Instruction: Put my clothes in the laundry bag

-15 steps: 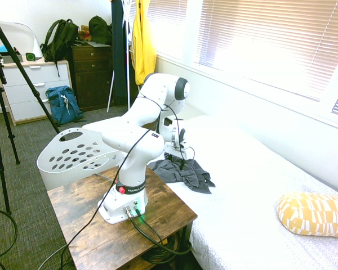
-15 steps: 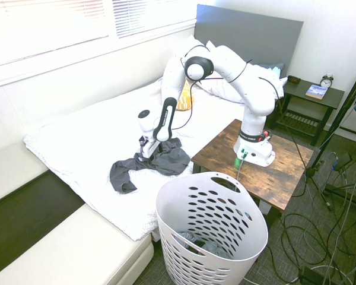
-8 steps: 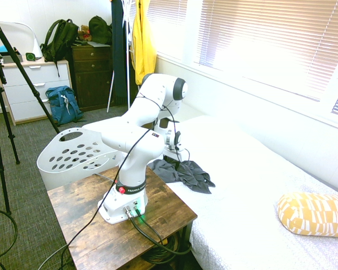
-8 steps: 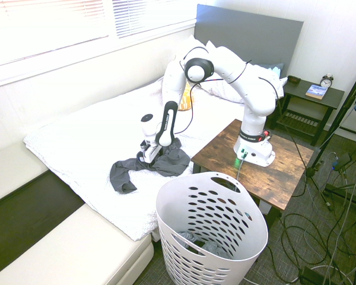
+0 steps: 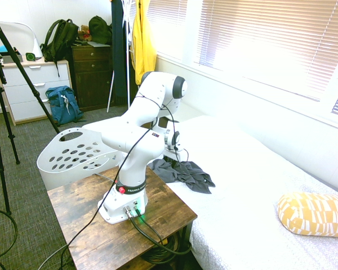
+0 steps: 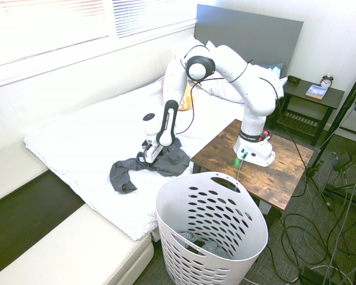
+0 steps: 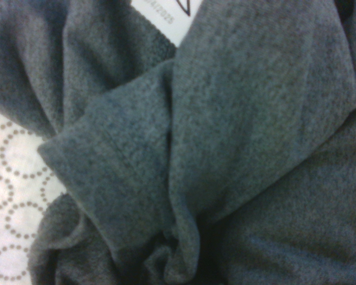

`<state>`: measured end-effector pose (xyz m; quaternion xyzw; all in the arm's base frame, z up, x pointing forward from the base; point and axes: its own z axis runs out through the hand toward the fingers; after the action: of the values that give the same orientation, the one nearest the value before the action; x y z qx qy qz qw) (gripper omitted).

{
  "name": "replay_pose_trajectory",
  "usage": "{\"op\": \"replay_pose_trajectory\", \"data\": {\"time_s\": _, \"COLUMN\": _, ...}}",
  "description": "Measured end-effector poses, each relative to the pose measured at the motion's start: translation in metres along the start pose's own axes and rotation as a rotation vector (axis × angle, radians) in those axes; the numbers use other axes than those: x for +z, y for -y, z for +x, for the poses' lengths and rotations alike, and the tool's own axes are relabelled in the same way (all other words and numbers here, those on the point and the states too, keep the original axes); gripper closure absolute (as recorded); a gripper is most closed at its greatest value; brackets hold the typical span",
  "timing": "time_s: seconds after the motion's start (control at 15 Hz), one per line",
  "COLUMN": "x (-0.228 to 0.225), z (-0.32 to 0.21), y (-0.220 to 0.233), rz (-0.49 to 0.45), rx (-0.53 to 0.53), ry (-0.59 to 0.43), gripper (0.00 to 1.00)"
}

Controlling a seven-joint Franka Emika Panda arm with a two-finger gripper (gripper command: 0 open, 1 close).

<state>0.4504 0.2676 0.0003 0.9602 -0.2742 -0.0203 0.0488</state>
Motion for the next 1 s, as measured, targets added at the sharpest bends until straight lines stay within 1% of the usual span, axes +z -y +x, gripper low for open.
{"op": "replay_pose_trajectory", "data": {"time_s": 0.67, "x": -0.015, "z": 0.006, "y": -0.012, "rz": 0.027, "rx": -0.02, "ry": 0.0, "gripper": 1.0}}
{"op": "replay_pose_trajectory", "data": {"time_s": 0.87, "x": -0.049, "z": 0.02, "y": -0.014, "rz": 0.054, "rx": -0.006, "ry": -0.03, "gripper": 1.0}}
{"op": "replay_pose_trajectory", "data": {"time_s": 1.0, "x": -0.098, "z": 0.036, "y": -0.014, "rz": 0.083, "rx": 0.007, "ry": -0.061, "gripper": 1.0}}
